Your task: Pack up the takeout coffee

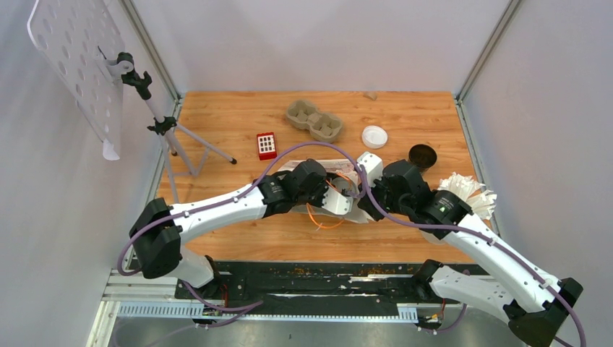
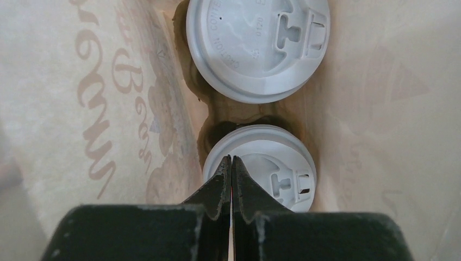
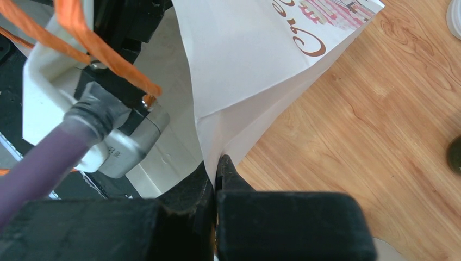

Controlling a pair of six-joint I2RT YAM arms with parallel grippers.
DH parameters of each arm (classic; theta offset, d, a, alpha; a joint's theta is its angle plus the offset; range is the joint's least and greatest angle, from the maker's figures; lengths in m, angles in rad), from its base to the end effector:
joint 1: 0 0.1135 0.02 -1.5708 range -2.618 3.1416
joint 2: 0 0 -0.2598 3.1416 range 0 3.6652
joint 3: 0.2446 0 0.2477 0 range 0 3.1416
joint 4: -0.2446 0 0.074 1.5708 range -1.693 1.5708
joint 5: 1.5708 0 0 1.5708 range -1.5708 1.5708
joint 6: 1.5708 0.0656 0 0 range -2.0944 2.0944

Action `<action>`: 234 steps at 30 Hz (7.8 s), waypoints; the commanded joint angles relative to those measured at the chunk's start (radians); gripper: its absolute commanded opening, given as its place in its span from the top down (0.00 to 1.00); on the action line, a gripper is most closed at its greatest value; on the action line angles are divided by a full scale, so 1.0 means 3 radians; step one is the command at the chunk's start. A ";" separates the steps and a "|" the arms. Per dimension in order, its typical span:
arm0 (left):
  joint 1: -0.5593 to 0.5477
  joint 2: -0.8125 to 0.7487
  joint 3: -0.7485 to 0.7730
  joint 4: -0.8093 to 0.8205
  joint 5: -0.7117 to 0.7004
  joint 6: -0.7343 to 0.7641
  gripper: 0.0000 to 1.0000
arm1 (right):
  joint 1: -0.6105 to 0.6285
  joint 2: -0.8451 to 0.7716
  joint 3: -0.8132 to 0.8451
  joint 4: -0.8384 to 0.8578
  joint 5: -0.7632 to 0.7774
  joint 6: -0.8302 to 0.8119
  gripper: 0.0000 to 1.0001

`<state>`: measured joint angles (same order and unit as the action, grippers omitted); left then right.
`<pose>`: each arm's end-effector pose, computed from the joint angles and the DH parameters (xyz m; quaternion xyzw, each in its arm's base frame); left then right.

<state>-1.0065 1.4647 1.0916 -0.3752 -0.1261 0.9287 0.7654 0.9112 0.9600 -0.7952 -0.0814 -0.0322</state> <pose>0.1888 -0.2829 0.2455 0.7391 0.5397 0.0422 0.4009 0.1407 0.1426 0.2958 -0.3705 0.8373 0.1783 0.3603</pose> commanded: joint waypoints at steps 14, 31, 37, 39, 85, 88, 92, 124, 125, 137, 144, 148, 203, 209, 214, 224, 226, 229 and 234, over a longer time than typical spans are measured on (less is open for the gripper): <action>0.0000 -0.0443 0.0358 -0.0527 0.0704 -0.0660 0.98 | 0.0011 0.0344 0.0610 -0.0045 0.0131 0.0481 1.00; 0.0031 -0.0806 0.0625 -0.0782 0.0722 -0.1065 0.97 | -0.0089 0.0726 0.1142 -0.0381 -0.0081 0.1230 1.00; 0.0123 -0.0840 0.0786 -0.0851 0.0646 -0.1385 0.95 | -0.0105 0.0745 0.1136 -0.0496 -0.0109 0.1386 1.00; 0.0173 -0.0836 0.0871 -0.0860 0.0701 -0.1448 0.93 | -0.0116 0.0728 0.1121 -0.0501 -0.0102 0.1449 1.00; 0.0246 -0.0635 0.1084 -0.0800 0.2518 -0.2672 0.42 | -0.0575 0.1210 0.1763 -0.1560 -0.0606 0.1621 1.00; 0.0255 -0.0531 0.1140 -0.0959 0.2561 -0.2723 0.44 | -0.0590 0.1224 0.1773 -0.1590 -0.0629 0.1633 1.00; 0.0287 -0.0491 0.1174 -0.1081 0.2655 -0.2703 0.45 | -0.0620 0.1264 0.1813 -0.1614 -0.0618 0.1626 1.00; 0.0609 -0.0556 0.2568 -0.1950 -0.0848 -0.2963 0.00 | -0.0696 0.1428 0.2991 -0.1920 0.0495 0.1405 0.29; 0.0609 -0.0602 0.2499 -0.1969 -0.0941 -0.2969 0.00 | -0.0702 0.1358 0.2949 -0.1939 0.0659 0.1373 0.27; 0.0609 -0.1423 0.1327 -0.1774 -0.1816 -0.3343 0.00 | -0.0988 0.0808 0.2143 -0.2648 0.1591 0.1680 0.00; 0.0614 -0.1905 0.0572 -0.1550 -0.2041 -0.3617 0.00 | -0.1028 0.0640 0.1743 -0.2664 0.1529 0.1841 0.25; 0.0621 -0.2167 0.0321 -0.1349 -0.1932 -0.3622 0.00 | -0.1071 0.0619 0.1541 -0.2514 0.1773 0.1693 0.40; 0.0619 -0.2280 0.0118 -0.0920 -0.1625 -0.2853 0.00 | -0.1565 0.0567 0.2837 -0.2707 0.1683 0.1443 1.00; 0.0619 -0.2252 0.0164 -0.0879 -0.1622 -0.2836 0.00 | -0.1565 0.0718 0.3557 -0.2703 0.1524 0.1436 1.00; 0.0619 -0.2267 0.0161 -0.0824 -0.1627 -0.2725 0.00 | -0.1565 0.0697 0.3854 -0.2325 0.1250 0.1349 1.00; 0.0619 -0.2266 0.0209 -0.0698 -0.1651 -0.2606 0.00 | -0.1565 -0.0063 0.2707 -0.0538 -0.0326 0.1689 1.00; 0.0620 -0.2247 0.0222 -0.0699 -0.1630 -0.2585 0.00 | -0.1565 -0.0129 0.2570 -0.0372 -0.0470 0.1774 1.00; 0.0619 -0.2234 0.0244 -0.0745 -0.1610 -0.2604 0.00 | -0.1565 -0.0113 0.2468 -0.0342 -0.0689 0.1876 1.00; 0.0621 -0.2257 0.0222 -0.0729 -0.1597 -0.2626 0.00 | -0.1565 -0.0174 0.1861 0.0044 -0.1093 0.2082 1.00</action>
<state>-0.8230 0.7940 1.1324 -0.6319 -0.6094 0.1333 0.2996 0.8654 1.6363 -0.9318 -0.2653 0.5133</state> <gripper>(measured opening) 0.998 0.012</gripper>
